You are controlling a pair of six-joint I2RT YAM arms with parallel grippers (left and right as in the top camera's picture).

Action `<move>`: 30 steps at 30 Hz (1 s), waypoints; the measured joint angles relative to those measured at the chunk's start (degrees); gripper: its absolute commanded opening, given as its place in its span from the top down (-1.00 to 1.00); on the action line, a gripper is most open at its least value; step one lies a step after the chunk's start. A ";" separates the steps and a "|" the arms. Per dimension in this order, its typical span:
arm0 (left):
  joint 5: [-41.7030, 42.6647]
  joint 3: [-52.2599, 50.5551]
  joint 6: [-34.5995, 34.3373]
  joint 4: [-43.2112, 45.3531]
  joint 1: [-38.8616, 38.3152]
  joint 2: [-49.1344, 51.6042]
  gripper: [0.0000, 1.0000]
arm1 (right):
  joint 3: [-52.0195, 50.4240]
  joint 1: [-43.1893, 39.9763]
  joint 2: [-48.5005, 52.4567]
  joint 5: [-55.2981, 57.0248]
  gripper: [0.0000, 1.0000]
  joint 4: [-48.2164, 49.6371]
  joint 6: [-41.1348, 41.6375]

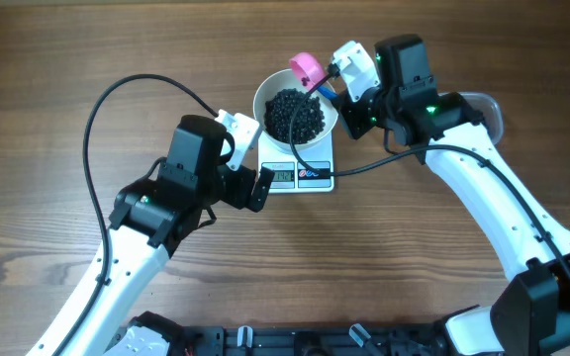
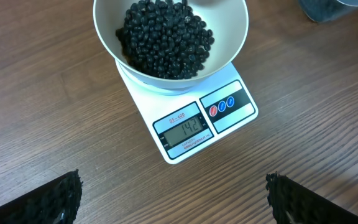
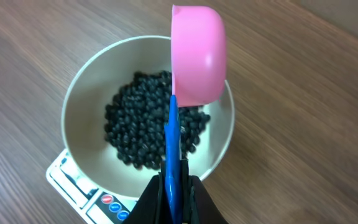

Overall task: Scoop item into bowl and weigh 150g on scale
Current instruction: 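Tilt the pink cup over the white bowl to pour beans, then move the empty pink cup with the right gripper back to the bean tub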

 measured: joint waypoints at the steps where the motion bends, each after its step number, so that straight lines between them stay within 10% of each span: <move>1: 0.00 0.00 0.00 0.00 0.00 0.00 -1.00 | 0.00 0.00 0.00 -0.15 0.91 -0.46 -0.09; 30: 0.00 0.00 -0.02 0.00 0.00 0.00 -1.00 | 0.00 0.74 -0.17 -0.92 0.91 0.33 0.68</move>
